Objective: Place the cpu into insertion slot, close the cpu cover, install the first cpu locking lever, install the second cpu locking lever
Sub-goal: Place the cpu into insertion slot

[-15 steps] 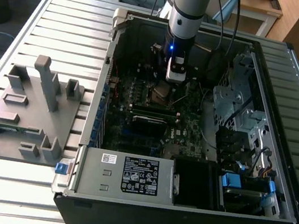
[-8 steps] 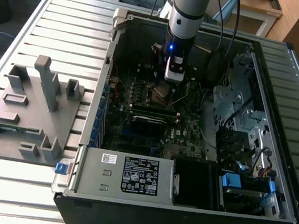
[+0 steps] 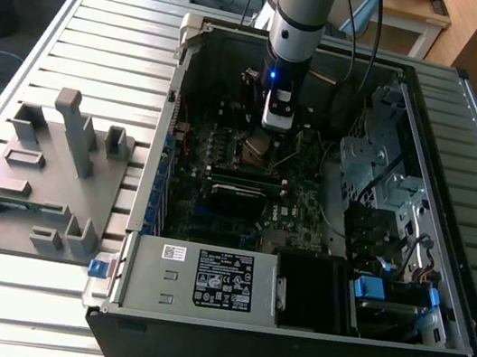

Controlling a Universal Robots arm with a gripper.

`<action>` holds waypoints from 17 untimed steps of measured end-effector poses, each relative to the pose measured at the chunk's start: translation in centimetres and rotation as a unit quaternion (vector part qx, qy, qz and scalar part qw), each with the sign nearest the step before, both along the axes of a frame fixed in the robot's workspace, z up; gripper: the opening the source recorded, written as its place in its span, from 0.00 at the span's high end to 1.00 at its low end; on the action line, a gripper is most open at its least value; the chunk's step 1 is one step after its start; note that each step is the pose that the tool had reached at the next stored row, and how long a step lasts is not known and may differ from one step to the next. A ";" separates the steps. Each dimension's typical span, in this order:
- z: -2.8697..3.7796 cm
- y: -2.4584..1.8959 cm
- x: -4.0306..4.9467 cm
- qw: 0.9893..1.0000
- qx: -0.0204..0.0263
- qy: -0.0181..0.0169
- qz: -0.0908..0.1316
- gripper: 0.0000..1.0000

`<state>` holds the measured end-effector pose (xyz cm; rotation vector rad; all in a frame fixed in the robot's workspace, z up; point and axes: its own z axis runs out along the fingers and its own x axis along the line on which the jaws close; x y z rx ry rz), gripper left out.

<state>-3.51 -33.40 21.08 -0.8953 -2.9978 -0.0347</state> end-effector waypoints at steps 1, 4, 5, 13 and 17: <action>0.00 0.00 0.00 1.000 0.000 0.000 0.000 0.46; 0.00 0.00 0.00 1.000 0.000 0.000 0.000 0.46; 0.00 0.00 0.00 1.000 0.000 0.000 0.000 0.46; 0.00 0.00 0.00 1.000 0.000 0.000 -0.015 0.46; 0.00 0.00 0.00 1.000 0.000 0.000 -0.021 0.46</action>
